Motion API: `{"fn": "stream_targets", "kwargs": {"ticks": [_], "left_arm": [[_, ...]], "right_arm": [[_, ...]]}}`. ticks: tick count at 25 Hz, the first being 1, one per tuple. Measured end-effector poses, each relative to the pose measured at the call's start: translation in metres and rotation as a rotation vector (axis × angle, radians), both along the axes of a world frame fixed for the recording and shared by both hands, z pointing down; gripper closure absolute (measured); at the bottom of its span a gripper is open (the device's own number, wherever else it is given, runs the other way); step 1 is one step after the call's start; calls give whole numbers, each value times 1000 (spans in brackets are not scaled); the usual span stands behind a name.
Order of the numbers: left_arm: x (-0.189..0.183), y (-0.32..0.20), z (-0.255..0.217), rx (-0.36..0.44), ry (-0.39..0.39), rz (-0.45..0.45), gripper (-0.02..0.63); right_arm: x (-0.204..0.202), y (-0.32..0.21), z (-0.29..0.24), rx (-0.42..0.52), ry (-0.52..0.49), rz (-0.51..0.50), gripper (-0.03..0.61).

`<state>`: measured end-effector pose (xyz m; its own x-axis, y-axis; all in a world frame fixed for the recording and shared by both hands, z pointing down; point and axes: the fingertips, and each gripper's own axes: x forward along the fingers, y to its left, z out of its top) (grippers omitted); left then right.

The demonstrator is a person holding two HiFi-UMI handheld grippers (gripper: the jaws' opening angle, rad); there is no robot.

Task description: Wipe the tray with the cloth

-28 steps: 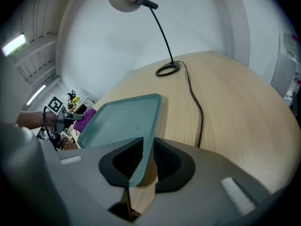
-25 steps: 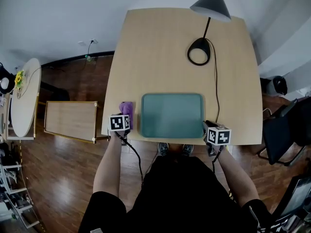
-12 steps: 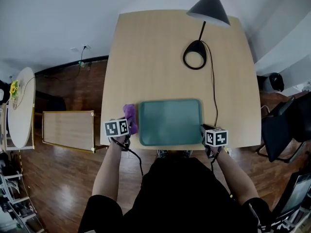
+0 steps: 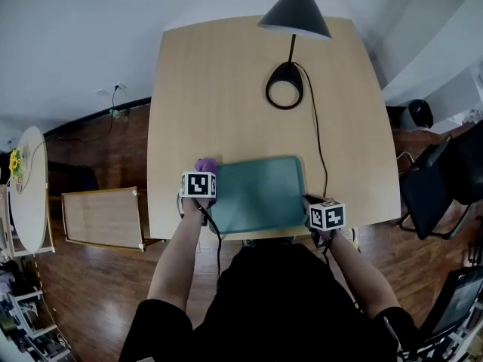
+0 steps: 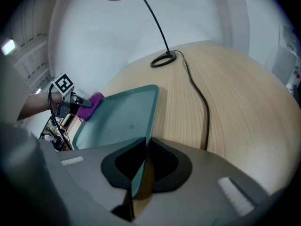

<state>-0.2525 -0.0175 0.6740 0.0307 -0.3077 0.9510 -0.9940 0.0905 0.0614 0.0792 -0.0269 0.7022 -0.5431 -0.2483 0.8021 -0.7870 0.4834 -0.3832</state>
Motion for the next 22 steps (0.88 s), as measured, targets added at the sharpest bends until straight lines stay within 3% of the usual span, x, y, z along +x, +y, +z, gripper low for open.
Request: {"fn": "stream_targets", "kwargs": {"ticks": [2,9,17,22], "left_arm": [[8,-5,-2,-12,-18,34,500],[69,-21,7,-25,70,75,500],[195,-55,4,-23,206,260,499],[252,-70,3,-30,297,310,499]], "right_arm": [[0,0,-2,0,-14,8,546],[-2,4,-2,6,-31,-1,546],[-3,7,-4,11,-53,-15,545],[-8,9,-7,11,-64,-22,543]]}}
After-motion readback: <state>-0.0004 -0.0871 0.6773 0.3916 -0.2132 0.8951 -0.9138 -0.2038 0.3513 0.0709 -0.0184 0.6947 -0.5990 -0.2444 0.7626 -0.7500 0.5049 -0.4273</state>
